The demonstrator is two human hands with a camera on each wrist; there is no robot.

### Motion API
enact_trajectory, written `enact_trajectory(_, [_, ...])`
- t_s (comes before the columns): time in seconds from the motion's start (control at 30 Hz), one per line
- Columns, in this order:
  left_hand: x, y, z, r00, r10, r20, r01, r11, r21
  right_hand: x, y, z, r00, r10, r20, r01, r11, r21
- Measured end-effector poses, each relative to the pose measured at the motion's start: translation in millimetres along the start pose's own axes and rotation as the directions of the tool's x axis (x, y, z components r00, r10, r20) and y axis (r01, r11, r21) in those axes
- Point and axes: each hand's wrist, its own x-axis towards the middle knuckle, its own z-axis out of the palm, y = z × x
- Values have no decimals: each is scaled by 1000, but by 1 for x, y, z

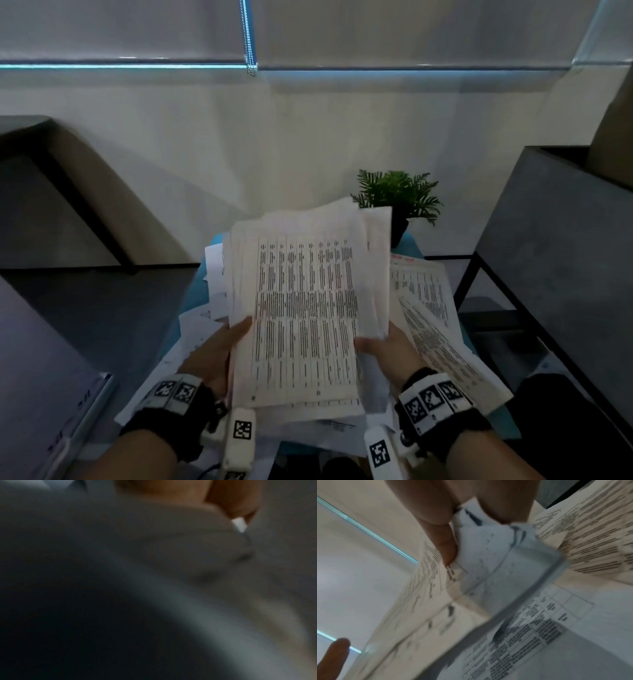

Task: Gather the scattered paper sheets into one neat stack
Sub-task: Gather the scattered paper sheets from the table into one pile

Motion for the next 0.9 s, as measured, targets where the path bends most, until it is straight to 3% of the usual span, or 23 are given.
enact_trajectory(0.07, [-1, -4, -6, 996, -47, 74, 32, 983, 182, 6, -3, 3, 999, -44, -31, 45, 998, 37])
enact_trajectory(0.13, [5, -9, -3, 1000, 27, 17, -31, 940, 340, 14, -3, 6, 997, -66, -31, 67, 998, 19])
enact_trajectory(0.23, [19, -19, 4, 950, 229, -213, -106, 877, 468, 26, 5, 3, 996, -55, 74, 72, 968, -240])
enact_trajectory(0.3, [25, -25, -2, 911, 284, -299, -95, 851, 517, 35, 13, -11, 999, -11, 47, 31, 891, -452])
enact_trajectory(0.37, [25, -27, -9, 896, 297, -329, -92, 852, 516, 43, 18, -36, 993, -1, -119, -71, 798, -599])
enact_trajectory(0.43, [22, -27, -14, 895, 292, -338, -104, 872, 479, 54, 26, -72, 952, -25, -304, -203, 690, -695])
enact_trajectory(0.5, [18, -26, -16, 894, 285, -346, -115, 892, 437, 65, 37, -102, 915, -8, -404, -323, 586, -743])
enact_trajectory(0.63, [18, -27, -18, 892, 249, -377, -108, 928, 356, 72, 52, -126, 915, 131, -381, -393, 496, -774])
enact_trajectory(0.8, [16, -30, -17, 887, 250, -389, -120, 937, 329, 74, 60, -139, 896, 42, -442, -417, 420, -806])
enact_trajectory(0.9, [14, -31, -17, 890, 269, -369, -145, 933, 330, 66, 55, -146, 911, -53, -410, -354, 411, -840])
